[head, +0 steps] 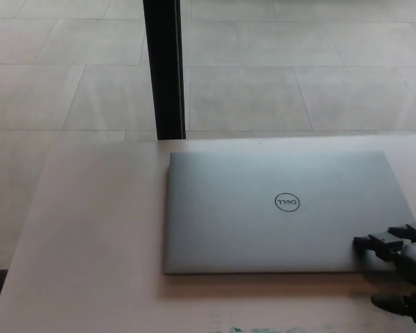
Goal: The robot uses its right hand to push down on the lid of a laptop kept in the middle of the desk to close it
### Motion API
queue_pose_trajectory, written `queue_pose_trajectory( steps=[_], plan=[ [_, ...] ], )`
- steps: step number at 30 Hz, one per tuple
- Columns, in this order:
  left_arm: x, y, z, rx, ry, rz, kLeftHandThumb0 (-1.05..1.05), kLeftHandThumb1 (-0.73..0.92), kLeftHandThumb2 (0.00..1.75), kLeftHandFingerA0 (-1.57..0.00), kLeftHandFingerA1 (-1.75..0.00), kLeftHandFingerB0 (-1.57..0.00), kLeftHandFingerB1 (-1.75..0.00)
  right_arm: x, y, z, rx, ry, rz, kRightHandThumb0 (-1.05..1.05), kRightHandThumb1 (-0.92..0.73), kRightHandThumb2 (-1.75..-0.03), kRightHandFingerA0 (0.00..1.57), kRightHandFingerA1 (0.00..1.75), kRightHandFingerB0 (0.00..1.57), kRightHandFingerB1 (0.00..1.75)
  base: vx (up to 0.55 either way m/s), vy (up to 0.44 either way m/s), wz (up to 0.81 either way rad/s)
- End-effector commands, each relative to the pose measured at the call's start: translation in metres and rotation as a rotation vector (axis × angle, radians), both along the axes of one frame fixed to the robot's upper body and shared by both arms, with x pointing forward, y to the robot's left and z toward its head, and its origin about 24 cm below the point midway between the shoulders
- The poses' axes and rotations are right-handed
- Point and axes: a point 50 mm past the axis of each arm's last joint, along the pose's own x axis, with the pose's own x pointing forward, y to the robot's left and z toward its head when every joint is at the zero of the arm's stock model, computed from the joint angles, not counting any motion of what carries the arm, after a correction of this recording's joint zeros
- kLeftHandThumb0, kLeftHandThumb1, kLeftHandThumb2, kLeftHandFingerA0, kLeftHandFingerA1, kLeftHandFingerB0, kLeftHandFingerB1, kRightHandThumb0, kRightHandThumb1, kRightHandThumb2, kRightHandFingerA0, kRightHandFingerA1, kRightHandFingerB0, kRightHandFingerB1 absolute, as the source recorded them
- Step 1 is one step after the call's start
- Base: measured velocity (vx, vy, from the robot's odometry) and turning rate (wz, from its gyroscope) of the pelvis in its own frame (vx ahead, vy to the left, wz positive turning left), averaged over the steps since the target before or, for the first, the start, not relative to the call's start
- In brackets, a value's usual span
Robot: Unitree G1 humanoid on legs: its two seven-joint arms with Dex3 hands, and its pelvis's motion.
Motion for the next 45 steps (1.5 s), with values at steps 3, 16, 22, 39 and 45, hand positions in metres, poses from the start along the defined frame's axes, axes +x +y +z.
queue_pose_trajectory(
  steps=[3, 16, 22, 39, 45],
  plan=[
    [0.001, 0.008, 0.009, 0.029, -0.016, 0.016, -1.05, 0.76, 0.70, -0.25, -0.43, -0.20, -0.36, -0.027, -0.022, -0.033, -0.030, 0.225, -0.091, -0.83, -0.92, -0.71, 0.28, 0.55, 0.32, 0.38, 0.00, 0.000, 0.00],
    [0.001, 0.010, 0.010, 0.023, -0.028, 0.032, -1.05, 0.76, 0.71, -0.24, -0.42, -0.19, -0.34, 0.000, -0.059, 0.080, 0.534, -0.031, -0.246, -0.79, -0.92, -0.72, 0.42, 0.57, 0.37, 0.40, 0.00, 0.000, 0.00],
    [-0.001, 0.010, 0.010, 0.019, -0.031, 0.029, -1.05, 0.77, 0.70, -0.22, -0.44, -0.19, -0.36, -0.024, -0.111, 0.124, 0.856, -0.231, -0.452, -0.72, -0.92, -0.70, 0.47, 0.52, 0.40, 0.41, 0.00, 0.000, 0.00],
    [-0.003, 0.010, 0.008, 0.013, -0.015, 0.041, -1.05, 0.78, 0.71, -0.24, -0.44, -0.19, -0.36, -0.174, -0.250, 0.097, 1.521, -1.263, -1.286, -0.74, -0.91, -0.68, 0.62, 1.16, 0.25, 0.79, 0.00, 0.000, 0.00],
    [-0.006, 0.012, 0.007, 0.006, -0.007, 0.057, -1.05, 0.53, 1.09, -0.21, -0.50, -0.15, -0.42, -0.212, -0.259, 0.065, 1.604, -1.392, -1.471, -0.76, -0.91, -0.70, 0.44, 1.36, 0.14, 0.79, 0.00, 0.000, 0.00]
  ],
)
